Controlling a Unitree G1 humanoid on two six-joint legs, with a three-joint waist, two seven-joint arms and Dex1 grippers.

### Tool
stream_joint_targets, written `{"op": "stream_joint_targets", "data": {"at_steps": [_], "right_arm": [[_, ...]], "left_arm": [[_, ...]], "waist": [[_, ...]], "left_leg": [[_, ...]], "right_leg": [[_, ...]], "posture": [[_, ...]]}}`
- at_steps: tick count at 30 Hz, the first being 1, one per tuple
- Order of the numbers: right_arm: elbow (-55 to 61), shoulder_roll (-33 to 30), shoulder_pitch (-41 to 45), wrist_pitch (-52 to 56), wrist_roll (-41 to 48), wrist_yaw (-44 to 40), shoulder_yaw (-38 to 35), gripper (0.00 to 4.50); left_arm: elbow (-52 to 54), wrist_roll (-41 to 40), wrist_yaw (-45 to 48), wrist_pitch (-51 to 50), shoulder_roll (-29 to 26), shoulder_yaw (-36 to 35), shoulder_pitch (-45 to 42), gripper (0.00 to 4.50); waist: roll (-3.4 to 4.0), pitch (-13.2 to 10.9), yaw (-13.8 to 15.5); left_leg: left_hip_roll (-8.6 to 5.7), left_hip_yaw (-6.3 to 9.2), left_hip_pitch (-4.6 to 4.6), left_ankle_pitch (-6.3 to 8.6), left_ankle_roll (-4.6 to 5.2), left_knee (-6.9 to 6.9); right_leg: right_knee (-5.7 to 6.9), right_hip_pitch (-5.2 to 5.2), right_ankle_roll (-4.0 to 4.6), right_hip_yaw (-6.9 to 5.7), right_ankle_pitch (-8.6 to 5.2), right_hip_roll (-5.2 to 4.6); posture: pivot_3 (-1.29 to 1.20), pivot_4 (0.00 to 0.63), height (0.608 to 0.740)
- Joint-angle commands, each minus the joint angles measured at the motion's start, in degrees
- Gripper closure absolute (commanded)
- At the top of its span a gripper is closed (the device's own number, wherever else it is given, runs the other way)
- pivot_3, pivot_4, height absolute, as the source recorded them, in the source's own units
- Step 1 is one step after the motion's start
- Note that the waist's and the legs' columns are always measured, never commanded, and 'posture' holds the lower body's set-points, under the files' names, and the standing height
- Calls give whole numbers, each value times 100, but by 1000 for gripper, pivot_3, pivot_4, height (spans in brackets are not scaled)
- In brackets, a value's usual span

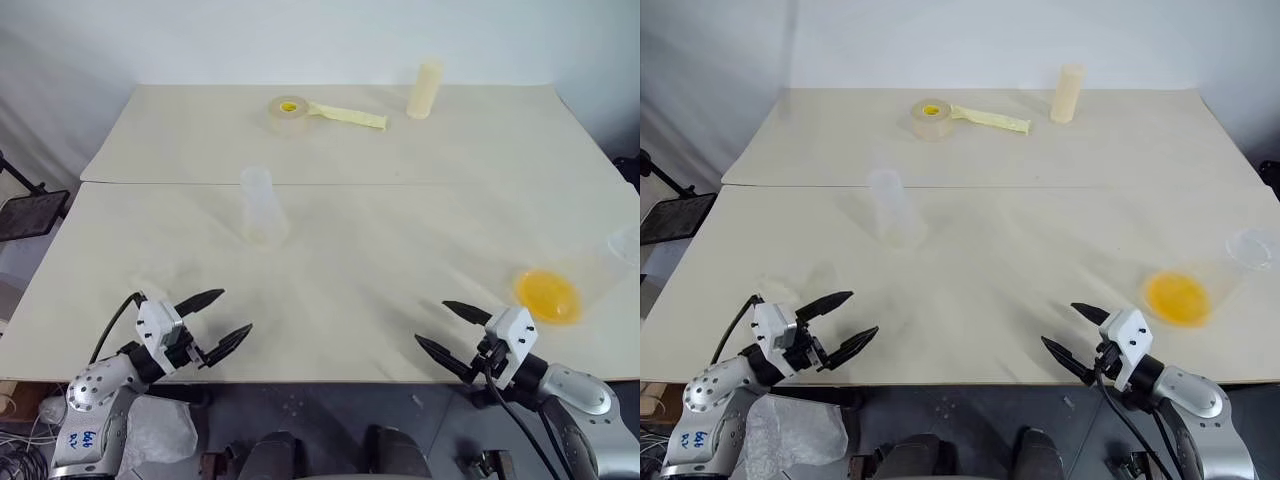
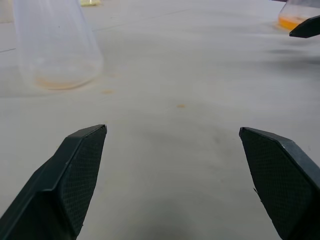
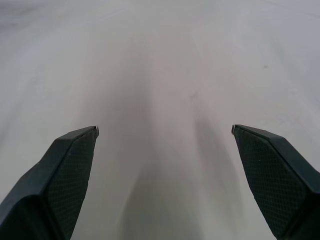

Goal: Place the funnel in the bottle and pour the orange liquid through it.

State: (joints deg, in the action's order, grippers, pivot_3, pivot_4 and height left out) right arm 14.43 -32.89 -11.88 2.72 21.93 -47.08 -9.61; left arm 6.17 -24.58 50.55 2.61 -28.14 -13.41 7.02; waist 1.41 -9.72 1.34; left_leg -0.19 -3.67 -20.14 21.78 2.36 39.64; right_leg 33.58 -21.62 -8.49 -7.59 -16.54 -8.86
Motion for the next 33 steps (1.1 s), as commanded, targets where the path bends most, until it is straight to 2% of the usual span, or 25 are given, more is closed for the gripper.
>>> {"op": "stream_joint_targets", "data": {"at_steps": [1,9,18,24,27,33], "right_arm": [[135,36,64,-125,82,21,-119,22],[12,5,251,-120,90,-74,-51,22],[-294,4,675,-181,81,-339,68,22],[-364,81,1179,-121,103,-349,164,22],[-280,98,1305,-65,101,-312,211,22],[186,165,1470,240,249,-115,270,22]], "left_arm": [[156,-72,27,28,-64,-14,-31,0],[759,-257,-712,-697,82,-105,-4,0],[1562,-511,-1052,-1115,-152,-580,196,0],[1297,-669,-1502,-1813,-625,-1018,-685,0],[739,-585,-1545,-2185,-784,-770,-1434,0],[-503,-156,-1287,-1854,-756,-239,-2643,0]], "waist": [[0,0,1],[-3,-1,2],[-4,-1,4],[-7,-3,5],[-7,-3,15],[-10,-5,-2]], "left_leg": [[0,0,0,0,0,0],[1,3,0,0,0,4],[5,5,0,1,-2,11],[6,10,-4,2,-3,26],[5,16,-4,3,-6,30],[-3,11,-5,7,-12,29]], "right_leg": [[0,0,0,0,0,0],[4,1,0,1,0,0],[6,1,0,3,0,4],[14,3,0,3,0,7],[20,3,0,4,0,9],[19,2,0,0,0,23]], "posture": [[0,150,740],[0,150,740],[0,150,740],[0,150,740],[0,150,740],[0,150,740]]}}
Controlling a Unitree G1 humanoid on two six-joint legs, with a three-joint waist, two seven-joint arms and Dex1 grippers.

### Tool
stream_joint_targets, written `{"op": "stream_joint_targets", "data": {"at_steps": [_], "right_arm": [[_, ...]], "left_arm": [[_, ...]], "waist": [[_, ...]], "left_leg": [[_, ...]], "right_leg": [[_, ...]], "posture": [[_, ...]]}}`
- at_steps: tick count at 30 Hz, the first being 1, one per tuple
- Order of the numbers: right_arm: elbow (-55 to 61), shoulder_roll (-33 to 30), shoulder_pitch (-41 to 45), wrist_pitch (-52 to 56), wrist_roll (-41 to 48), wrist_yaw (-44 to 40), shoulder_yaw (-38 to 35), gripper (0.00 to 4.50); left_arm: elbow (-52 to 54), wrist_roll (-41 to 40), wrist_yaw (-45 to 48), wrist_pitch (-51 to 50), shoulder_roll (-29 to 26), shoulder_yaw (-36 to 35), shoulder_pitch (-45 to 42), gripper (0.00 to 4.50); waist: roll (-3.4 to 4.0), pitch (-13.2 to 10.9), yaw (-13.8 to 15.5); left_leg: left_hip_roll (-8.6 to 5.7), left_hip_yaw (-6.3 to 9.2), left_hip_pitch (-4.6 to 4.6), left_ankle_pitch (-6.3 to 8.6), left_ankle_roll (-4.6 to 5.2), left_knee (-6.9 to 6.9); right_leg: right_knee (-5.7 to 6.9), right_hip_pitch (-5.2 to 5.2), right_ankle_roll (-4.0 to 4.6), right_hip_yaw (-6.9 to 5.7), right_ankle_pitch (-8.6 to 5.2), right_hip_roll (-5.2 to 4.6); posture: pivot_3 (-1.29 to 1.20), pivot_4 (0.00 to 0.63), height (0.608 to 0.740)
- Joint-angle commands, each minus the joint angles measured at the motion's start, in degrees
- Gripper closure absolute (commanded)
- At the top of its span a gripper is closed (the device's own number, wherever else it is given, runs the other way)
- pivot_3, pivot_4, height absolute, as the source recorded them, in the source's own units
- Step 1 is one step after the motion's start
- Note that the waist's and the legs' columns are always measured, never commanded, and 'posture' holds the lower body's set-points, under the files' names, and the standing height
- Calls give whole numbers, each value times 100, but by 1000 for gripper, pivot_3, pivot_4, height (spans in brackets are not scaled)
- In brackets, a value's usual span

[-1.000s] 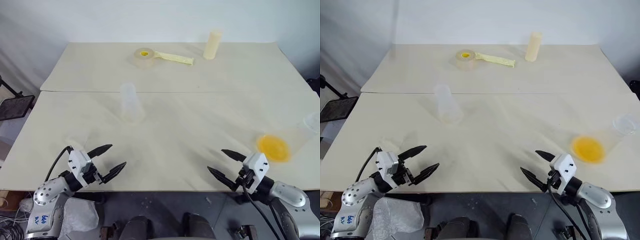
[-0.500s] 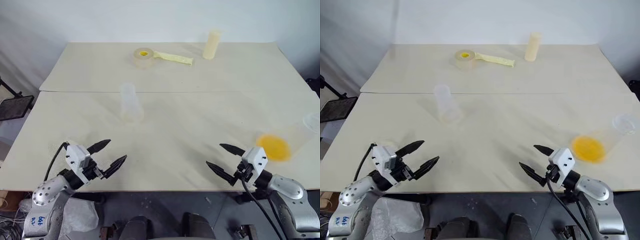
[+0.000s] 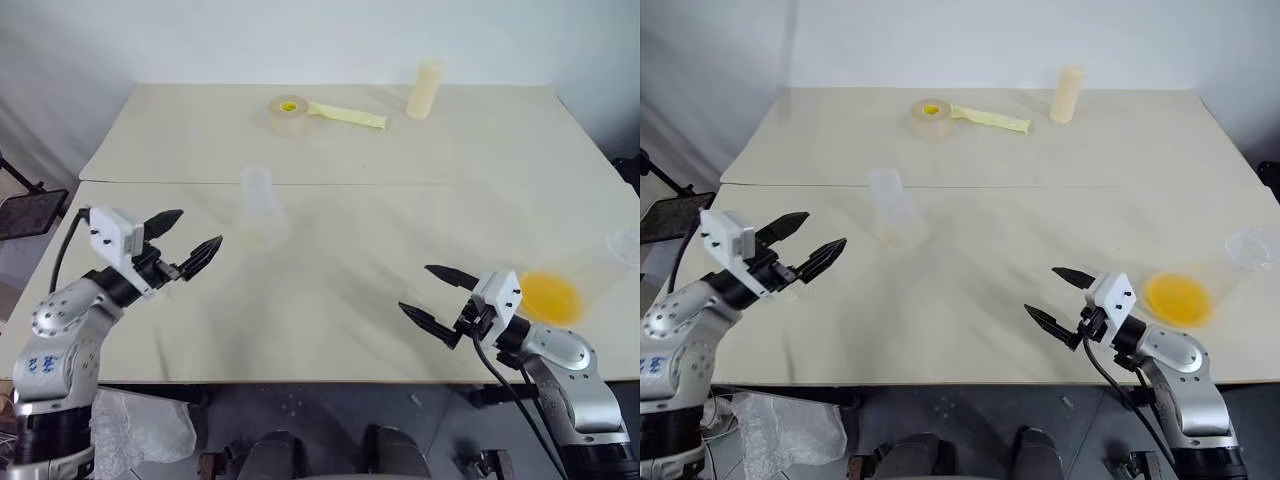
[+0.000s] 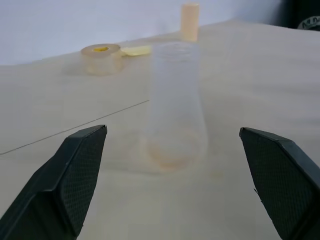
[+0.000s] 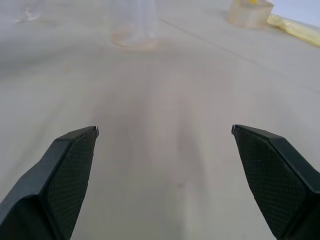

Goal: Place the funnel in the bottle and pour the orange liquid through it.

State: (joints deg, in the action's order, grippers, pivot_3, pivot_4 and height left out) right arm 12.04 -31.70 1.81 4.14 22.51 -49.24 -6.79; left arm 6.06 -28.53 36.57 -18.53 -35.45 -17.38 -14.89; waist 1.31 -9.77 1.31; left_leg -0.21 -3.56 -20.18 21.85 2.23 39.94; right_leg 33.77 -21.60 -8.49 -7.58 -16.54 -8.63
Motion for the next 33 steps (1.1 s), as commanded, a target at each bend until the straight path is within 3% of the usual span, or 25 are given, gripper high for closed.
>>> {"op": "stream_joint_targets", "data": {"at_steps": [1,20,23,28,33], "right_arm": [[496,65,122,145,209,141,-4,22],[1084,170,221,438,200,556,101,22],[1103,188,226,428,182,631,94,0],[1106,176,239,450,185,690,103,0],[1058,126,281,472,207,653,93,0]], "left_arm": [[-747,324,187,391,-11,242,-664,0],[-4352,1364,999,2231,750,1108,-3291,0],[-4609,1349,1083,2448,839,1061,-3416,582],[-4617,1336,1104,2458,804,1027,-3509,2142],[-4035,1097,1491,2083,762,1057,-3564,2229]], "waist": [[-1,0,7],[-43,-25,0],[-50,-29,-3],[-68,-40,1],[-72,-43,2]], "left_leg": [[-1,0,0,0,-1,1],[-6,-18,-7,1,-6,8],[-6,-19,-7,1,-6,8],[-4,-16,-10,1,-5,10],[-5,-15,-11,1,-5,11]], "right_leg": [[-1,0,0,-1,0,5],[1,-1,0,-11,0,9],[2,-2,0,-13,0,9],[3,-4,0,-14,0,9],[5,-5,-1,-15,0,9]], "posture": [[0,150,740],[0,150,740],[0,150,740],[0,150,740],[0,150,740]]}}
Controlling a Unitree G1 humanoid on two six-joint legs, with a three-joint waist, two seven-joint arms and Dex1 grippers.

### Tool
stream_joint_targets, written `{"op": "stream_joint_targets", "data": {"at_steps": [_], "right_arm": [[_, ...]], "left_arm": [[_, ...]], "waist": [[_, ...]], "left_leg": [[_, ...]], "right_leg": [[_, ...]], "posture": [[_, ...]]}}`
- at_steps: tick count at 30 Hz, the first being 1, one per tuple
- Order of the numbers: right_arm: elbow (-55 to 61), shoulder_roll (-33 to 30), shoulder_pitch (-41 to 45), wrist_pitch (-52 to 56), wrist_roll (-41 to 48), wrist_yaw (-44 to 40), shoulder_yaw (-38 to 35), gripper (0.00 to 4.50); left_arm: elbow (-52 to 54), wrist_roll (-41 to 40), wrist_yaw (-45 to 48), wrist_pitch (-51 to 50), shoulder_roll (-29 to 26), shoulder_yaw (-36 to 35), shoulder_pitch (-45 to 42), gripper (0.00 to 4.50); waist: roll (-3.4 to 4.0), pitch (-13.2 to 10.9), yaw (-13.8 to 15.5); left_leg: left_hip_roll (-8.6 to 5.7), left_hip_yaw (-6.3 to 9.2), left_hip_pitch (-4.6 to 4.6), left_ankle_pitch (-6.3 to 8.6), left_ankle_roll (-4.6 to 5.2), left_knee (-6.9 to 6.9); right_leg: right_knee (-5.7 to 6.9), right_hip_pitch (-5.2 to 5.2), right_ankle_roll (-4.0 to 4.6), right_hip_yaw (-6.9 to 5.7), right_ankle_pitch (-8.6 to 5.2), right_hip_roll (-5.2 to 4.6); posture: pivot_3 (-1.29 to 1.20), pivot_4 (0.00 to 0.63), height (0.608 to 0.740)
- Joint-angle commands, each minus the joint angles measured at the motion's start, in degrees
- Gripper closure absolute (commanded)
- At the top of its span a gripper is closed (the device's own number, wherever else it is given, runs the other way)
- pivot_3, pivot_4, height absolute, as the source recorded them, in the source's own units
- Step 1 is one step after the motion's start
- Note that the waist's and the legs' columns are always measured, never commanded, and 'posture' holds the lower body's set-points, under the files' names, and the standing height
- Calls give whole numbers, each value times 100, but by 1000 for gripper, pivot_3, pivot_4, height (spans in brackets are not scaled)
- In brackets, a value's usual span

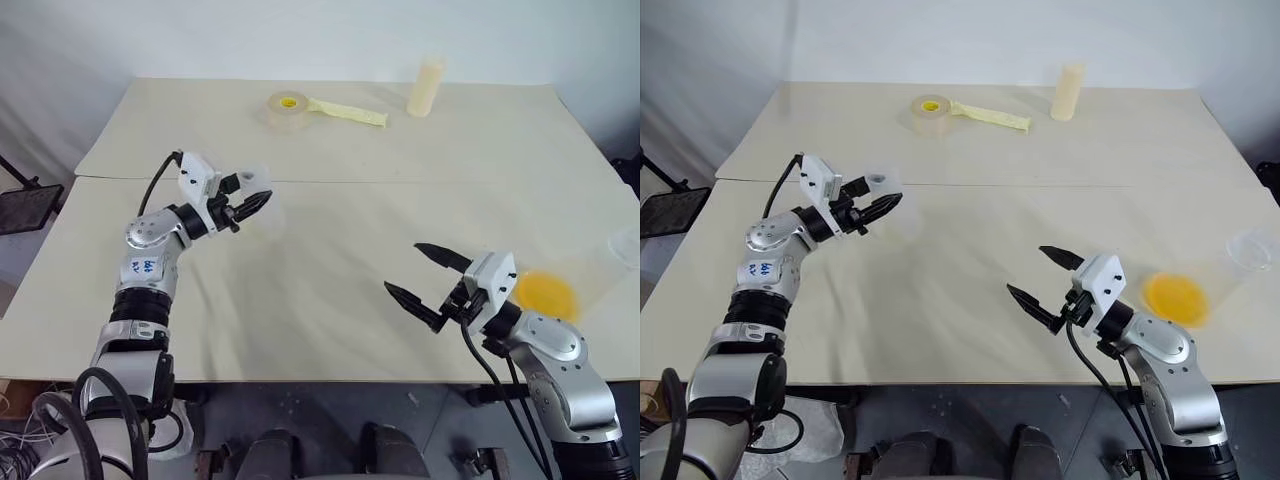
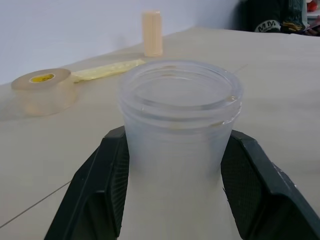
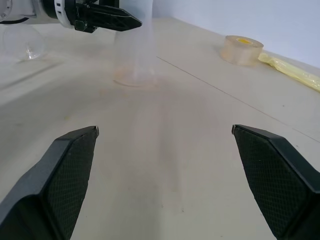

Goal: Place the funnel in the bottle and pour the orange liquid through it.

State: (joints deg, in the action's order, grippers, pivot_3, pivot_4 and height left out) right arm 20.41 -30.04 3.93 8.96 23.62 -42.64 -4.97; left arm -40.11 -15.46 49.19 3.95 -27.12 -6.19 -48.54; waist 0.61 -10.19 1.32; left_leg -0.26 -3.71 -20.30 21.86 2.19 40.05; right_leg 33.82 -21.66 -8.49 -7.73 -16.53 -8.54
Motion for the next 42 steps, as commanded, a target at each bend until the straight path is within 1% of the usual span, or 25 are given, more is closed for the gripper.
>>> {"op": "stream_joint_targets", "data": {"at_steps": [1,7,12,17,20,29,31,32,34,36,42], "right_arm": [[213,-70,72,3,114,-45,-97,0],[263,-440,-59,147,497,-578,-271,0],[344,-611,-175,219,638,-761,-327,0],[386,-512,-255,138,527,-618,-351,0],[458,-477,-329,139,507,-543,-348,0],[567,-448,-485,94,485,-376,-373,0],[570,-442,-508,74,469,-364,-372,0],[568,-437,-516,61,458,-356,-369,0],[571,-430,-526,46,444,-346,-364,0],[572,-427,-527,43,436,-340,-358,0],[528,-418,-490,3,400,-327,-336,0]], "left_arm": [[768,-306,380,-303,-53,-38,-199,2229],[2152,-561,667,-1216,252,354,1,2229],[2688,-481,528,-1678,543,718,127,2229],[2919,-284,250,-2042,964,1190,334,2229],[2885,-245,163,-2038,1114,1231,383,2229],[2910,-111,135,-2068,1181,1445,587,2229],[2943,-90,131,-2094,1190,1454,598,1488],[2969,-97,141,-2161,1185,1462,603,1253],[3023,-109,142,-2257,1176,1460,611,577],[3085,-120,133,-2322,1173,1445,618,11],[3390,-240,182,-2687,1109,1396,676,11]], "waist": [[-3,-2,2],[-6,-3,12],[-8,-5,6],[-8,-5,17],[-10,-6,29],[-11,-7,22],[-11,-7,28],[-11,-7,27],[-11,-7,25],[-11,-7,25],[-11,-7,24]], "left_leg": [[0,0,-1,0,0,1],[-1,12,-4,0,1,3],[0,12,-4,0,1,3],[3,11,-1,0,0,4],[0,12,-3,0,2,8],[2,12,-3,0,2,8],[2,13,-4,0,2,8],[2,13,-4,0,2,8],[2,13,-4,0,2,8],[2,12,-4,0,1,8],[2,13,-3,0,1,8]], "right_leg": [[0,0,0,-1,0,0],[-1,0,0,0,0,-2],[-2,1,0,1,0,-1],[-1,1,0,5,0,1],[-2,1,0,6,0,-1],[-3,1,0,6,0,-1],[-4,1,0,5,0,-1],[-3,1,0,6,0,-1],[-3,1,0,6,0,-1],[-3,1,0,6,0,-1],[-3,1,0,6,0,-1]], "posture": [[0,150,740],[0,150,740],[0,150,740],[0,150,740],[0,150,740],[0,150,740],[0,150,740],[0,150,740],[0,150,740],[0,150,740],[0,150,740]]}}
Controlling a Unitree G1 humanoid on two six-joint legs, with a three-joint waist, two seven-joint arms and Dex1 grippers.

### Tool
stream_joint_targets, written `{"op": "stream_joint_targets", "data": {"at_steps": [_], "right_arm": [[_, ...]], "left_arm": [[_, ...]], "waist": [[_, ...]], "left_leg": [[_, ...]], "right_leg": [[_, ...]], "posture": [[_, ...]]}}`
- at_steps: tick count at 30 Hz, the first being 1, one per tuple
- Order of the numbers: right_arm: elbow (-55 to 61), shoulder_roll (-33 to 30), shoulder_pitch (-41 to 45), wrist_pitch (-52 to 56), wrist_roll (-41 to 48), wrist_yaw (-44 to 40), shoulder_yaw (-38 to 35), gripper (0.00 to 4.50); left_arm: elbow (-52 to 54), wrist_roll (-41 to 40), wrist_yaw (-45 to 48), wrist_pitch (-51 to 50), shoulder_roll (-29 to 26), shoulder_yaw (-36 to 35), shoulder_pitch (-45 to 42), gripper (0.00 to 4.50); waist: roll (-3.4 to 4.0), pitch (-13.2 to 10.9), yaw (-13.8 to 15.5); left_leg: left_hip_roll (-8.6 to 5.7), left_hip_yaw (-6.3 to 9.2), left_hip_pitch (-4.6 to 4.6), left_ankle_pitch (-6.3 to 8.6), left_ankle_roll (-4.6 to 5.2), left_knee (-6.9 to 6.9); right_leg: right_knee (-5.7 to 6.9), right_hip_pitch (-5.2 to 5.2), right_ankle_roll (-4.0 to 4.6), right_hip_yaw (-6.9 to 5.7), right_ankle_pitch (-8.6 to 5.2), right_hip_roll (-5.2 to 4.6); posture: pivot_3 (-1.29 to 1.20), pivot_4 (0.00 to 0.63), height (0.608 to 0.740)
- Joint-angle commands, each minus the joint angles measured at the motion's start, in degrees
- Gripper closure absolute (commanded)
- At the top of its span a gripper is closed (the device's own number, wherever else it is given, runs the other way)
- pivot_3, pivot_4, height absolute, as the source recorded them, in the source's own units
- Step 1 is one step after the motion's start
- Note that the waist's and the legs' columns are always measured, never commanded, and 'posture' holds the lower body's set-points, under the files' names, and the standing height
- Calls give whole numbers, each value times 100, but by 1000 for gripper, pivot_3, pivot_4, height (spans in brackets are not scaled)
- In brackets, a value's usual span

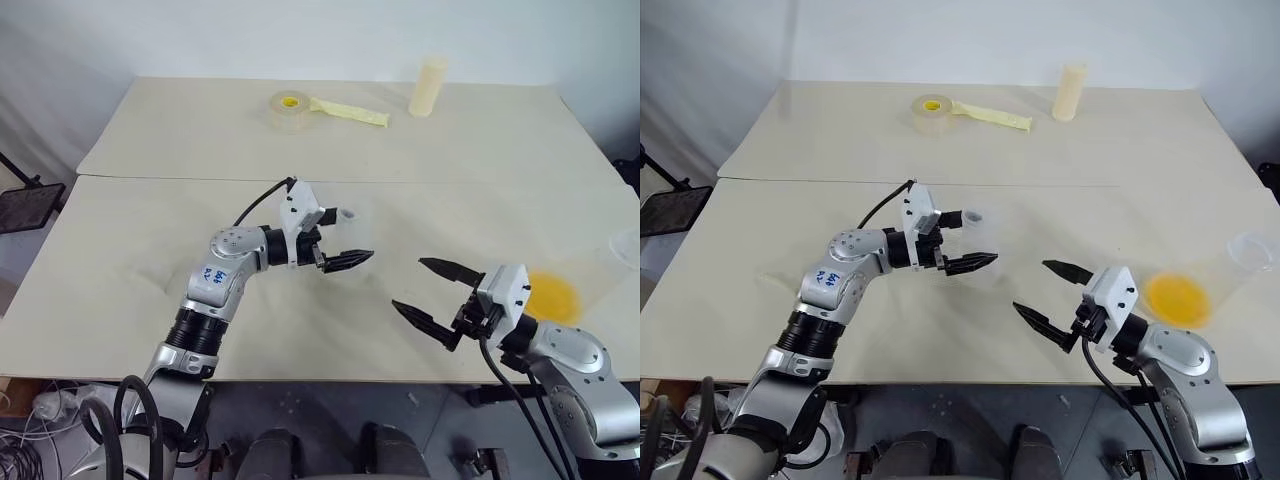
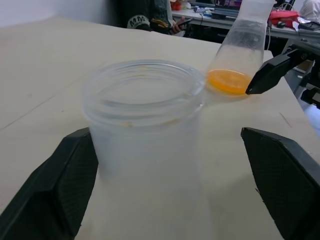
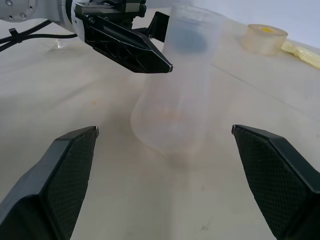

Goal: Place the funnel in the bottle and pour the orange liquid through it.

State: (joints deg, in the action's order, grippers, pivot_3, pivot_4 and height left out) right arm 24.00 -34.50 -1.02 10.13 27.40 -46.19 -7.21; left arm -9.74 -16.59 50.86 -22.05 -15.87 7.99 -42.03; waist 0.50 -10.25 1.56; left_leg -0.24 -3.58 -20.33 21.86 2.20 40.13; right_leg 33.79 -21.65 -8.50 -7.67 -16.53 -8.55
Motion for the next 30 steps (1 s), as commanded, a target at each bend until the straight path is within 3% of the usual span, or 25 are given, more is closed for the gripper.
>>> {"op": "stream_joint_targets", "data": {"at_steps": [1,12,21,30], "right_arm": [[153,31,16,-129,13,25,-109,0],[83,54,44,-212,-21,-11,-94,0],[-18,-45,60,-233,2,-156,-137,0],[-357,-153,336,-242,88,-570,-155,0]], "left_arm": [[409,-130,-6,-130,-26,-44,31,11],[770,-205,-29,-578,-320,-232,137,11],[1613,-655,252,-1551,-1609,-773,279,11],[2260,-920,-121,-1873,-2550,-1896,912,11]], "waist": [[0,0,0],[0,0,-4],[1,0,-9],[1,0,-31]], "left_leg": [[0,0,0,0,0,0],[1,1,1,0,0,1],[9,5,2,0,0,0],[14,7,2,0,-1,-1]], "right_leg": [[1,0,0,0,0,0],[1,0,0,2,0,0],[2,0,0,3,0,0],[1,0,0,7,0,0]], "posture": [[0,150,740],[0,150,740],[0,150,740],[0,150,740]]}}
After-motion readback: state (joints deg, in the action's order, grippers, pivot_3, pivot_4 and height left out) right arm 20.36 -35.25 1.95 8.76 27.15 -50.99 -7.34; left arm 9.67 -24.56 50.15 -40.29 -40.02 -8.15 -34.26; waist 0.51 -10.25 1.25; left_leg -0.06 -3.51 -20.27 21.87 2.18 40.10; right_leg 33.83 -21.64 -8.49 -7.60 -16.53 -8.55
